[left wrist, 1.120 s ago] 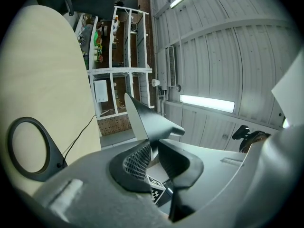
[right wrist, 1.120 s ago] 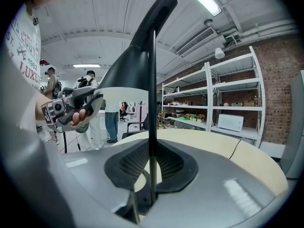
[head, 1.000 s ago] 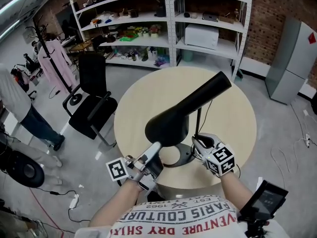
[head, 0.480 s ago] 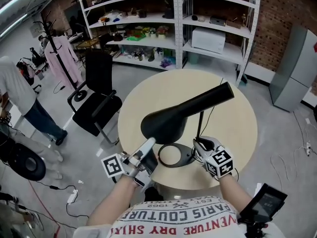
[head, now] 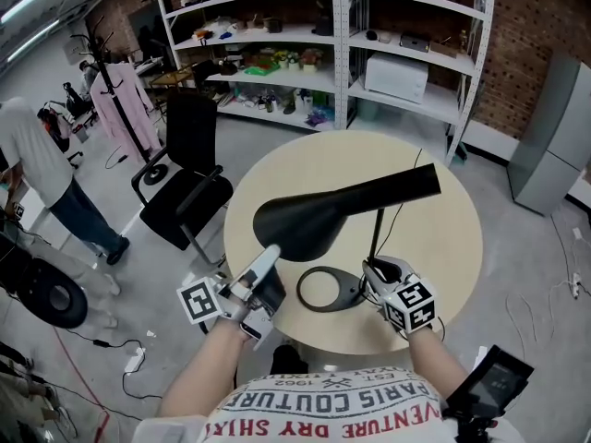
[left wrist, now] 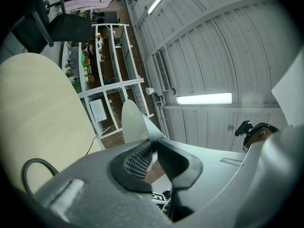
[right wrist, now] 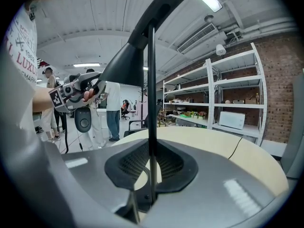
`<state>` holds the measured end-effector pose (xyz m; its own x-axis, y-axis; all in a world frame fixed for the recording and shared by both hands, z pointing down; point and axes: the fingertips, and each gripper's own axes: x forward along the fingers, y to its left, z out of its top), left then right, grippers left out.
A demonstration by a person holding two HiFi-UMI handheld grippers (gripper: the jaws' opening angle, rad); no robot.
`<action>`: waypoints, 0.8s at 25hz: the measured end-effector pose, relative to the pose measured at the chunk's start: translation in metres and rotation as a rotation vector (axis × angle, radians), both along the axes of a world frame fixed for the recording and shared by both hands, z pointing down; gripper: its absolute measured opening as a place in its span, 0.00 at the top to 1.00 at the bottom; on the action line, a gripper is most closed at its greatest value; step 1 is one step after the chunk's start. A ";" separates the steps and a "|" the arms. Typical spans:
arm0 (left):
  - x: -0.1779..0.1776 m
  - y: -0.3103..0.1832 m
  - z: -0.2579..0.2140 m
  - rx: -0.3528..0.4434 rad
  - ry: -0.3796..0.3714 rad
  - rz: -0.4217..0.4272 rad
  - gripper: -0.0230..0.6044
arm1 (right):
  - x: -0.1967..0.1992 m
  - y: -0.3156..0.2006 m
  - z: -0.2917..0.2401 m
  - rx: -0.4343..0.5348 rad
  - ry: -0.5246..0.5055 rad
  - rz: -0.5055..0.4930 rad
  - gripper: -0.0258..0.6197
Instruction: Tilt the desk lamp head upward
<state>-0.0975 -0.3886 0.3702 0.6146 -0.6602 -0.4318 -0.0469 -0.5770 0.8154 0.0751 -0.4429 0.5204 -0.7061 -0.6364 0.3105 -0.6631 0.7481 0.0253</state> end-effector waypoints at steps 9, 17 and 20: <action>-0.005 -0.001 -0.025 0.039 -0.013 -0.041 0.92 | 0.006 0.001 -0.002 0.000 -0.014 0.013 0.89; -0.003 -0.013 -0.047 0.055 -0.046 -0.058 0.92 | 0.012 -0.009 -0.004 0.005 -0.028 0.034 0.89; -0.008 -0.013 -0.062 0.097 -0.073 -0.082 0.93 | 0.010 -0.008 -0.002 -0.001 -0.024 0.030 0.89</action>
